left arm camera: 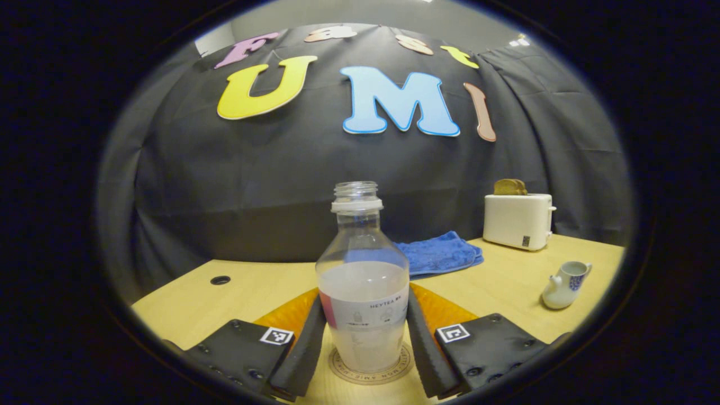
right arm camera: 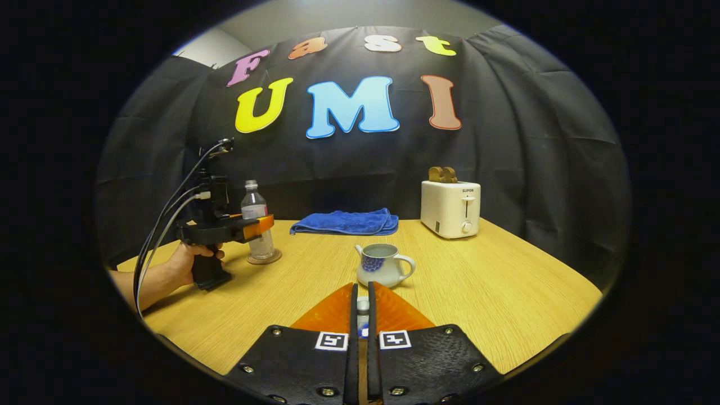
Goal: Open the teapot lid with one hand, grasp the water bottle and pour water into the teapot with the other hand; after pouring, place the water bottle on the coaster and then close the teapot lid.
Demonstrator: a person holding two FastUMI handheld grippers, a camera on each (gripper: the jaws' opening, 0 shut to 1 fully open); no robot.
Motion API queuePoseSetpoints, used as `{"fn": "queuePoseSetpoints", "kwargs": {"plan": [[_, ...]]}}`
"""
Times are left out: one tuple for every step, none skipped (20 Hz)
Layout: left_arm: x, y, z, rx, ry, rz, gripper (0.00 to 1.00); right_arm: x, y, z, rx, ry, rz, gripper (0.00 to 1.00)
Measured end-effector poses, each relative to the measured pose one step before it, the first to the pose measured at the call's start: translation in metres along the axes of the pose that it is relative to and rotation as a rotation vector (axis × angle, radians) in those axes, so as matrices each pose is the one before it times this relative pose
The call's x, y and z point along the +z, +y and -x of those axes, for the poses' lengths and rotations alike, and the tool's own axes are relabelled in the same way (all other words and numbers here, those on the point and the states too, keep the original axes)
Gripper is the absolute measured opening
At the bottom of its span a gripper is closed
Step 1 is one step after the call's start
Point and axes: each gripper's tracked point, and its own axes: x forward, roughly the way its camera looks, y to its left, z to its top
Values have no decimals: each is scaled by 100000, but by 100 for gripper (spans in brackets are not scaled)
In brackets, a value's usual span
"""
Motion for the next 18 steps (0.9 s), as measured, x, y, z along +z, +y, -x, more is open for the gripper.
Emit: {"fn": "queuePoseSetpoints", "kwargs": {"plan": [[20, 111, 1, -314, 47, 216, 84, -47, 23, -42, 119, 189, -280, 6], [-38, 28, 75, 202, 404, -103, 84, -69, 81, -35, 209, 135, -92, 6], [-68, -100, 52, 25, 133, 859, 85, 13, 40, -23, 231, -15, -47, 6], [5, 13, 303, 315, 410, 500, 86, 68, -13, 53, 34, -210, -56, 6], [295, 88, 165, 791, -752, 382, 88, 83, -10, 14, 16, -208, 40, 6], [154, 55, -19, 307, -465, -65, 90, -22, 71, 9, -51, -4, 386, 6], [452, 161, -140, 984, -1172, -151, 93, 53, 34, 24, -26, -59, 463, 6], [426, 77, 547, 1039, -1225, -279, 97, 96, -39, 92, 54, -346, 150, 6], [472, 147, 270, 145, -1066, -147, 100, 135, 66, 86, 164, -206, 127, 6], [286, -8, 229, 261, -604, 239, 100, -12, 26, 60, -30, -190, 69, 6], [160, -84, 324, -347, 118, 386, 100, 137, 54, 89, 188, -231, -96, 6], [-94, -237, 252, -208, 574, -164, 100, -7, 57, 82, 70, -194, -235, 6], [-245, 54, 434, 813, 1349, -760, 100, 144, 81, 109, 218, -347, -73, 6], [-87, 205, 347, 430, 366, -394, 100, 156, 154, 146, 137, -465, 36, 6], [29, 19, 540, 380, 203, 209, 100, 159, 139, 77, 341, -498, 231, 6], [12, -13, 729, 260, -159, 573, 100, 191, 206, 106, 377, -466, 212, 6], [90, 74, 753, 551, -337, 800, 100, 156, 150, -14, 501, -382, 85, 6], [-77, -44, 911, 407, -148, 956, 100, 230, 170, -24, 547, -773, -1, 6]]}}
